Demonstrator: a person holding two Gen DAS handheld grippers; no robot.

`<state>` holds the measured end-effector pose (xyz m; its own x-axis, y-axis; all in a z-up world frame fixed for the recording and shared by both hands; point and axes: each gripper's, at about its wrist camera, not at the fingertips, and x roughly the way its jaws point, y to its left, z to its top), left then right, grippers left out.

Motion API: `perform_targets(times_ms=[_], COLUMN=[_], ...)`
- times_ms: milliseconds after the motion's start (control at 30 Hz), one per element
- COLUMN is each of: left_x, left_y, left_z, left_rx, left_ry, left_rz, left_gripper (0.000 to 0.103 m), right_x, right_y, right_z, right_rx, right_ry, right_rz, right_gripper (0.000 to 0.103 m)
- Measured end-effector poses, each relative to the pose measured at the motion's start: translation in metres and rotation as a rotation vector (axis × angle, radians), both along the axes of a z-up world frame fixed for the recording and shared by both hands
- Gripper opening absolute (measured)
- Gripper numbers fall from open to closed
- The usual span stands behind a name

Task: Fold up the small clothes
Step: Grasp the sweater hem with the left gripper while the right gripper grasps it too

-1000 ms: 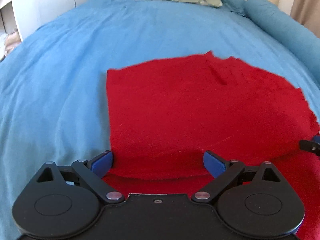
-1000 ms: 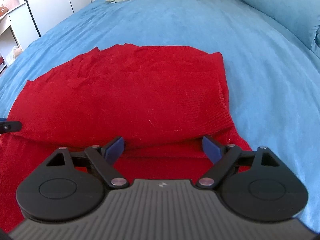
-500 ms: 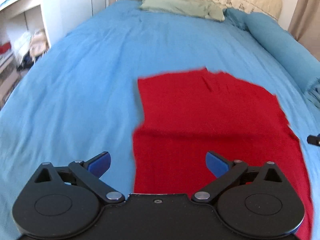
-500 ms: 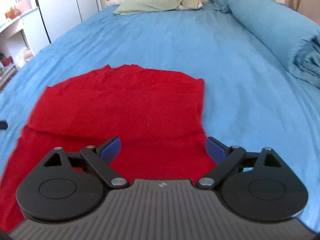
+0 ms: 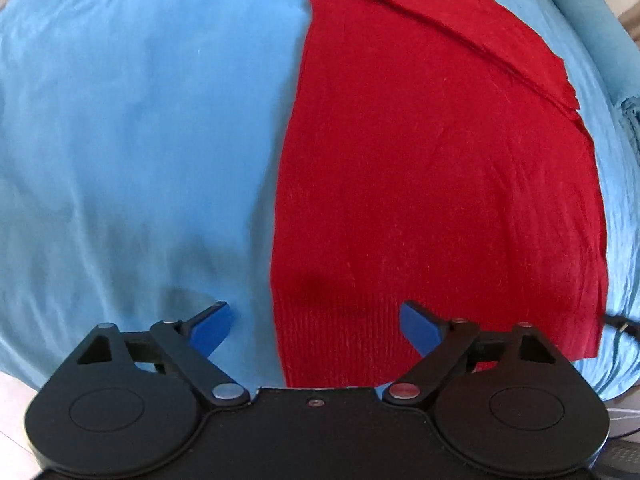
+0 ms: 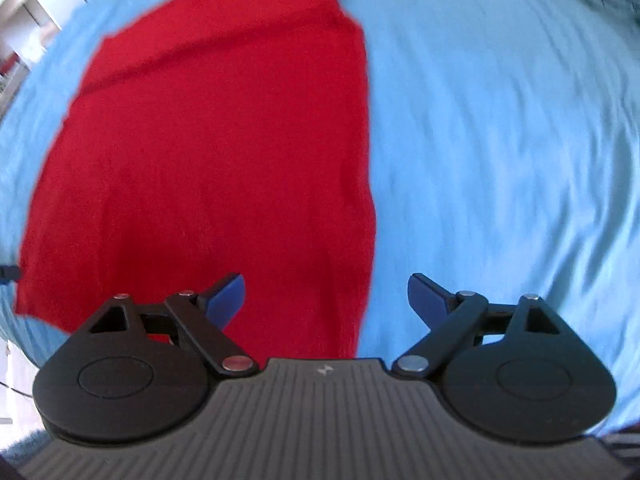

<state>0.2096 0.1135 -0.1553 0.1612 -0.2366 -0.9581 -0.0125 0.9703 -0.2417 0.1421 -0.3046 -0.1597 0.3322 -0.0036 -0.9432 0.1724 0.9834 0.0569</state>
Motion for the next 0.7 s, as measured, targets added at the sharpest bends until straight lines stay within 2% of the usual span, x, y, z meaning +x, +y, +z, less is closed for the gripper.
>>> perform_targets(times_ms=[133, 367, 433, 533, 600, 633, 700], left_x=[0.001, -0.005, -0.006, -0.006, -0.008, -0.011, -0.010], left_y=[-0.004, -0.030, -0.032, -0.032, -0.031, -0.031, -0.030], left_z=[-0.003, -0.010, -0.009, -0.007, -0.006, -0.005, -0.003], left_rx=[0.009, 0.056, 0.054, 0.053, 0.057, 0.055, 0.050], left_ry=[0.002, 0.000, -0.001, 0.001, 0.002, 0.003, 0.009], left_rz=[-0.012, -0.134, -0.132, -0.128, -0.128, -0.127, -0.122], left_gripper=[0.092, 0.090, 0.085, 0.071, 0.057, 0.054, 0.036], right_x=[-0.016, -0.017, -0.018, -0.017, -0.015, -0.015, -0.014], right_y=[0.008, 0.013, 0.013, 0.010, 0.006, 0.005, 0.000], right_z=[-0.018, -0.026, -0.027, -0.028, -0.027, -0.026, -0.023], right_rx=[0.004, 0.018, 0.024, 0.036, 0.045, 0.048, 0.055], right_ry=[0.067, 0.111, 0.111, 0.110, 0.108, 0.108, 0.106], right_rz=[0.007, 0.029, 0.025, 0.009, 0.002, 0.001, -0.004], right_gripper=[0.095, 0.095, 0.095, 0.094, 0.093, 0.090, 0.087])
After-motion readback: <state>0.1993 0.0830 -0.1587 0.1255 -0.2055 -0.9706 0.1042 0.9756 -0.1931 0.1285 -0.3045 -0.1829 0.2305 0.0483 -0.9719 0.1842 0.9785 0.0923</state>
